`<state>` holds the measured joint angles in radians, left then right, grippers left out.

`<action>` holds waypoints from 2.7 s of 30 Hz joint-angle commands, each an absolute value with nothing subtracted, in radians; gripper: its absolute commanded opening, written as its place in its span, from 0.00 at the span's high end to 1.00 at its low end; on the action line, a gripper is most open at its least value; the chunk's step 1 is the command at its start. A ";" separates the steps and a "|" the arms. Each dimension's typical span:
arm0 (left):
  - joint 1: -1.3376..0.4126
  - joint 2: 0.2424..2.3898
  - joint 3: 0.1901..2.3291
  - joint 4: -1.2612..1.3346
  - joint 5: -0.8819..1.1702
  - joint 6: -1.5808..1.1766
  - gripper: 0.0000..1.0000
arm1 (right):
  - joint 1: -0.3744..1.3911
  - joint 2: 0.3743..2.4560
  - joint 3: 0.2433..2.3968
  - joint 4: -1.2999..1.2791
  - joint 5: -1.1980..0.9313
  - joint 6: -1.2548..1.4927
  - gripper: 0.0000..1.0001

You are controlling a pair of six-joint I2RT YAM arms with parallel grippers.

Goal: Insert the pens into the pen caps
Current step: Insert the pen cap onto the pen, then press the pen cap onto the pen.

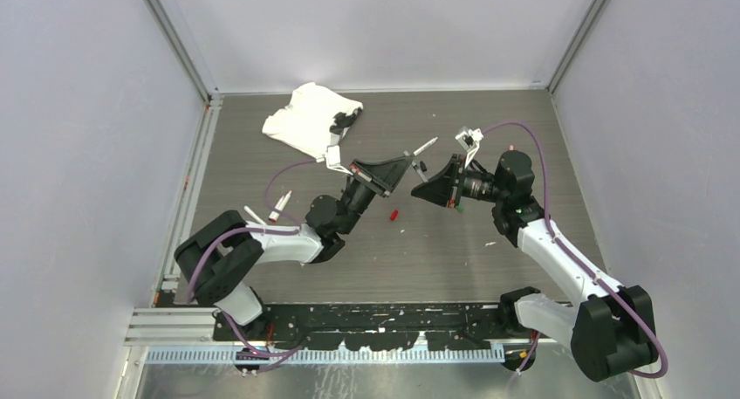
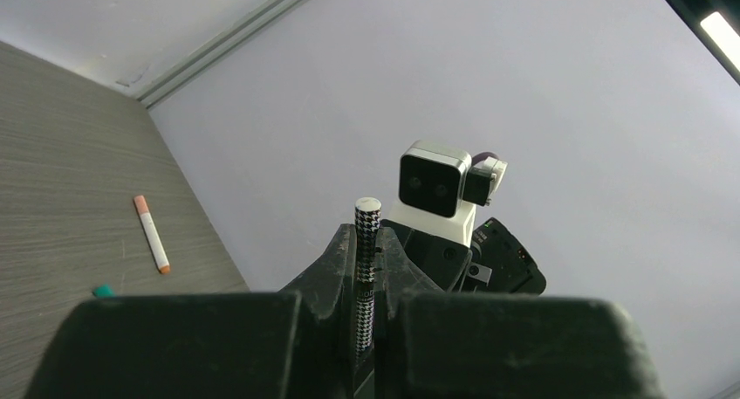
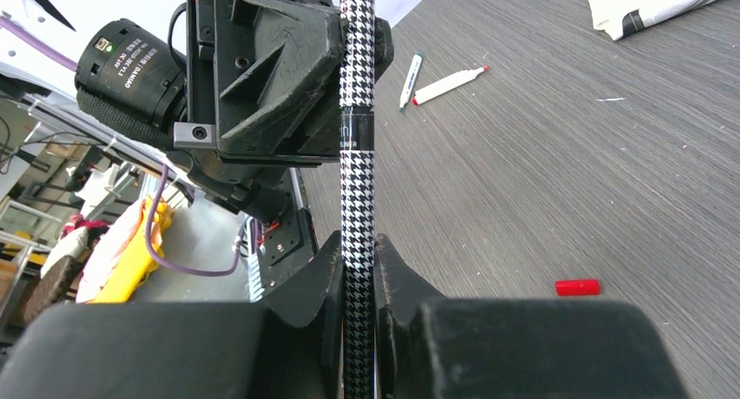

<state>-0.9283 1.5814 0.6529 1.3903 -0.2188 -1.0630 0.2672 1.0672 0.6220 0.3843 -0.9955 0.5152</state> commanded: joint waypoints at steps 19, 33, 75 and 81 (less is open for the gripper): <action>-1.007 1.534 0.665 1.431 -0.215 -0.964 0.78 | 0.261 1.057 0.612 0.495 -1.014 0.523 0.99; -0.993 1.457 0.558 1.404 -0.303 -0.945 0.29 | 0.259 1.057 0.612 0.511 -1.047 0.531 0.99; -0.874 1.341 0.882 0.702 -0.109 -0.990 0.55 | 0.256 1.069 0.623 0.465 -1.081 0.488 0.99; -0.874 1.359 0.891 0.707 -0.085 -1.008 0.62 | 0.256 1.069 0.624 0.463 -1.078 0.486 0.99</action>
